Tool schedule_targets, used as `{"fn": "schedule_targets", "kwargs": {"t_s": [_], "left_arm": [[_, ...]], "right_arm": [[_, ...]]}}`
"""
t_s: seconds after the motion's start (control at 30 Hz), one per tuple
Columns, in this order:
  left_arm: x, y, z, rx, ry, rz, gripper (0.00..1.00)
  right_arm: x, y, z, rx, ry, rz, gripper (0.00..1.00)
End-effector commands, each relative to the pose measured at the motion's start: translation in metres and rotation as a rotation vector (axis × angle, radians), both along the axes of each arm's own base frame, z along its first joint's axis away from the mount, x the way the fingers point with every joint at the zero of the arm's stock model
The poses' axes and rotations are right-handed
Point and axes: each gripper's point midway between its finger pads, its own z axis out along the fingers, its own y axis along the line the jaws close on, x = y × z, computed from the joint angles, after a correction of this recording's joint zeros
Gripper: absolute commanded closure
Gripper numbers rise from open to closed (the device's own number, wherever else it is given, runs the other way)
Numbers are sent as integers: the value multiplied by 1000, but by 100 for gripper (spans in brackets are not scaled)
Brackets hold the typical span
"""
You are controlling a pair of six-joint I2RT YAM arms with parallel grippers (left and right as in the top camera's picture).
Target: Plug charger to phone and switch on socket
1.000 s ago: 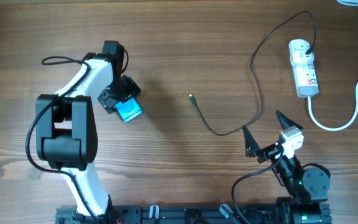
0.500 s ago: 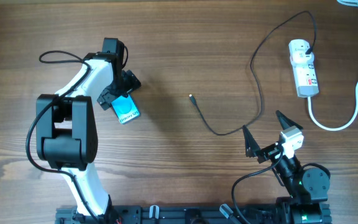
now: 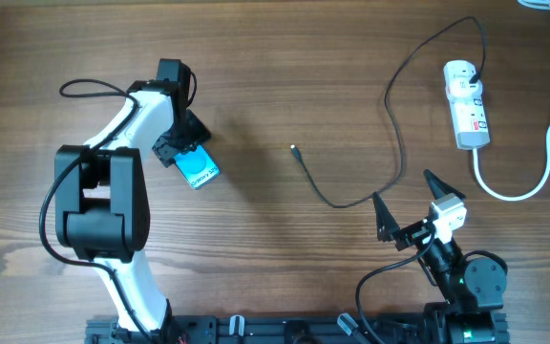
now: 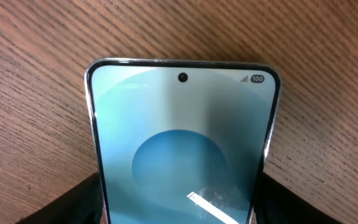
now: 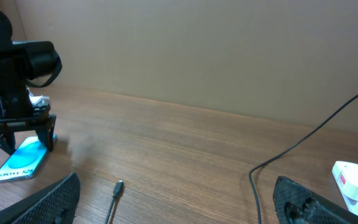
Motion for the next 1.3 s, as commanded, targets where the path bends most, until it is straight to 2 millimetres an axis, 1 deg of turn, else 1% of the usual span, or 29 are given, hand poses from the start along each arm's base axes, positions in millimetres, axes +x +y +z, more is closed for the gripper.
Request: {"fn": "schedule_targets", "kwargs": {"t_s": [0.0,0.13,0.27,0.47,0.57,0.93,1.13,1.2,1.27], "left_arm": [[-16,0,-13,5,67,-6,22],[-15,-1,-13,5,61,-5,14],[-15,-1,-13,5,61,-5,11],[-18,0,-13,6,75,-6,10],[-18,0,-13,6,76,-6,14],[-19,0,-13,7,77,-6,15],[-21,1,-13,11,87,-6,11],[-21,1,-13,11,86,-6,9],[-21,1,-13,11,88,-6,9]], "right_arm": [[-1,2,1,7,-3,9,0],[-1,2,1,7,-4,9,0],[-1,2,1,7,-3,9,0],[-1,2,1,8,-4,9,0],[-1,2,1,7,-3,9,0],[-1,2,1,7,-3,9,0],[-1,2,1,7,-4,9,0],[-1,2,1,7,-4,9,0],[-1,2,1,7,-4,9,0]]}}
